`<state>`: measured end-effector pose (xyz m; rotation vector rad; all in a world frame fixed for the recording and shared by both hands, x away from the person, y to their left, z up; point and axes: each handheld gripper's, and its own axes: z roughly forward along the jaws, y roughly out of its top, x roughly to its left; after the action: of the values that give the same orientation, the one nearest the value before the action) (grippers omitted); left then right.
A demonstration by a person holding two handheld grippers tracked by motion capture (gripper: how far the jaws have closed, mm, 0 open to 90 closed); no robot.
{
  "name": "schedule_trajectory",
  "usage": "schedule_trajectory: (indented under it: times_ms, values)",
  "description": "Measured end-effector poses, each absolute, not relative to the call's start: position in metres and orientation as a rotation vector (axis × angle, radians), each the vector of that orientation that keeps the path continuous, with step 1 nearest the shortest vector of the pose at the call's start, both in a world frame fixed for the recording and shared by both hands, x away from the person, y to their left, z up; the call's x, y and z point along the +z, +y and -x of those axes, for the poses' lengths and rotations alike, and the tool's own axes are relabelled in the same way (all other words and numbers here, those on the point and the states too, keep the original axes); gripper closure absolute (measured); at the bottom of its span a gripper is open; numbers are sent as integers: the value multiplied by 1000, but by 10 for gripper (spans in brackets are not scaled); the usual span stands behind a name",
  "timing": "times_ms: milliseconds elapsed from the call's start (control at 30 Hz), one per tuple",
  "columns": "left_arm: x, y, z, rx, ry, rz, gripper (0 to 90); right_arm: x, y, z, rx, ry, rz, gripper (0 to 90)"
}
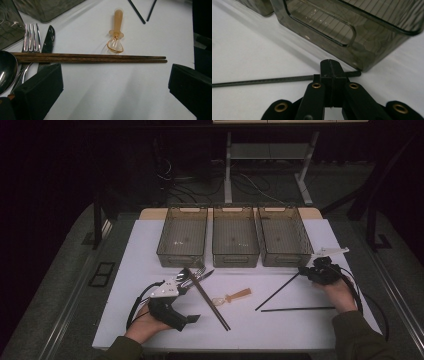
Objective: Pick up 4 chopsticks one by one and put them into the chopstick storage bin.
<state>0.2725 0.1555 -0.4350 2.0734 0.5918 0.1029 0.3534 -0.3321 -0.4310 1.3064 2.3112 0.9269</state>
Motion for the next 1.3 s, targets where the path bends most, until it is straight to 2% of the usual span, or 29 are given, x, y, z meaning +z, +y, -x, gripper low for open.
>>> schedule_trajectory:
  times_ms: [1300]
  values:
    - [-436,155,-273,94,591,-2079,0,-445,-327,-367,870,2350,-1306,900]
